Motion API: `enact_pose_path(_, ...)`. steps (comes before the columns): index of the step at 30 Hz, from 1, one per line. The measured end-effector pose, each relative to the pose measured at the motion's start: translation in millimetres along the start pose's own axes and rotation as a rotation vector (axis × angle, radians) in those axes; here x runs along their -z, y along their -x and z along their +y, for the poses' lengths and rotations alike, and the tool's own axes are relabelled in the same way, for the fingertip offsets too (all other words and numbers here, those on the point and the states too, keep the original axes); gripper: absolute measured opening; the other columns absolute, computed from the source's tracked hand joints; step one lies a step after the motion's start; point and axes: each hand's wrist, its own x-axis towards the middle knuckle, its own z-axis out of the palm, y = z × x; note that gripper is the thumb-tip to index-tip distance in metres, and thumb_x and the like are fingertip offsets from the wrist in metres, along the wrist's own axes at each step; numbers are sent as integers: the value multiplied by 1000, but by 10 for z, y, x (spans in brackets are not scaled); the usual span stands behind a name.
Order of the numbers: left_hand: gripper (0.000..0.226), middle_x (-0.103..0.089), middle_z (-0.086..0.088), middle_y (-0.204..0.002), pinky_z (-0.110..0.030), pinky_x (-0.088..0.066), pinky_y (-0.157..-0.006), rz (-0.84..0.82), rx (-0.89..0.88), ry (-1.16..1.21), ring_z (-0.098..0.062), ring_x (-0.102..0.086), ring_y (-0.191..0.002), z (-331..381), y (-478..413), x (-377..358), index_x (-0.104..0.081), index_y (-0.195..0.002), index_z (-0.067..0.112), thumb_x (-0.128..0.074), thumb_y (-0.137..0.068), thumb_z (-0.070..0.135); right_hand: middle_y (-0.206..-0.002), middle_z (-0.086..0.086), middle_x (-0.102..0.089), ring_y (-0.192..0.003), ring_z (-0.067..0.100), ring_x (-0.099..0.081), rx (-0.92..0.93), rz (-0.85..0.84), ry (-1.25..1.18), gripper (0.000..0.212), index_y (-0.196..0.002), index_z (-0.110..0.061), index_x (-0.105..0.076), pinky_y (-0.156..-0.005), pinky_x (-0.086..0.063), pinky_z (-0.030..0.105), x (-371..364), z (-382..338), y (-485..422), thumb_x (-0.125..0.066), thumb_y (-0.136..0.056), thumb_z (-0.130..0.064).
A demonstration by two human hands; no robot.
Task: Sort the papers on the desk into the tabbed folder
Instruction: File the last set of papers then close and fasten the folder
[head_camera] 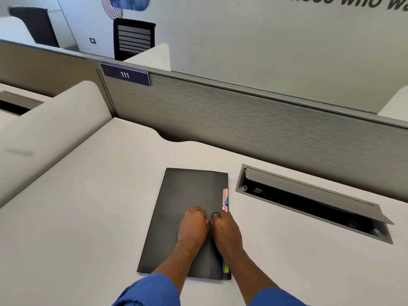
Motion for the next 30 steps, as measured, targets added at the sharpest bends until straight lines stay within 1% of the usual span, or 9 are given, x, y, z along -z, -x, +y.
enact_pose_path(4,21,-61,-6,-111,-24,-44,-85,-14,-4,-28,-17,-54,-100,-9,-3,-18,-66,-97,9,-48,-95,21,-118,17,-55,-109,34,-51,-8,-12,-30,28,-113,0,-59,-87,-45,35,4,-17,4,-37,-99,-9)
enact_pose_path(10,24,-60,-5,-113,-24,-46,-85,-18,-13,-85,-16,-54,-101,-21,-14,-50,-67,-99,11,-47,-98,24,-117,16,-56,-107,33,-54,-64,-54,-27,28,-112,-2,-61,-85,-47,38,45,-45,-11,-38,-99,-10)
enact_pose_path(14,25,-60,-5,-113,-28,-49,-85,-46,-20,-115,-17,-54,-102,-29,-37,-44,-66,-99,12,-45,-98,25,-123,14,-62,-113,26,-61,-86,-21,-60,32,-119,-5,-63,-99,-48,32,61,-52,-45,-42,-104,-24)
enact_pose_path(16,26,-59,-5,-114,-30,-50,-86,-45,-29,-129,-18,-54,-102,-51,-50,-32,-66,-101,12,-44,-98,27,-117,14,-66,-106,23,-64,-135,49,-94,36,-113,-6,-68,-93,-50,29,83,-45,-62,-43,-103,-29)
enact_pose_path(19,29,-58,-3,-120,-30,-49,-89,17,-13,-182,-18,-53,-109,-122,-73,20,-64,-113,15,-44,-98,30,-109,13,-65,-99,26,-64,-309,194,-146,31,-112,-5,-67,-82,-52,33,161,-10,-71,-50,-98,-27)
enact_pose_path(22,35,-54,-4,-124,-35,-45,-94,49,79,-273,-22,-50,-115,-210,-94,105,-61,-119,19,-50,-94,42,-108,14,-65,-101,30,-63,-475,208,-219,31,-111,-4,-64,-81,-52,36,209,32,-99,-60,-94,-29)
enact_pose_path(25,49,-51,-9,-125,-41,-41,-96,100,257,-321,-28,-48,-116,-268,-118,185,-57,-118,19,-55,-86,56,-102,14,-70,-95,31,-67,-552,164,-327,29,-100,-2,-66,-69,-49,31,229,52,-167,-65,-91,-29)
enact_pose_path(27,69,-45,-15,-134,-48,-37,-100,126,394,-317,-33,-43,-122,-310,-142,215,-49,-126,16,-56,-79,67,-94,13,-73,-88,29,-68,-562,126,-355,29,-90,-3,-68,-65,-46,29,230,63,-199,-66,-90,-32)
enact_pose_path(30,102,-34,-24,-145,-56,-33,-105,72,556,-216,-40,-35,-132,-383,-164,222,-27,-145,9,-55,-74,75,-85,12,-75,-82,27,-69,-580,74,-400,31,-81,-3,-71,-64,-46,29,224,103,-226,-68,-88,-33)
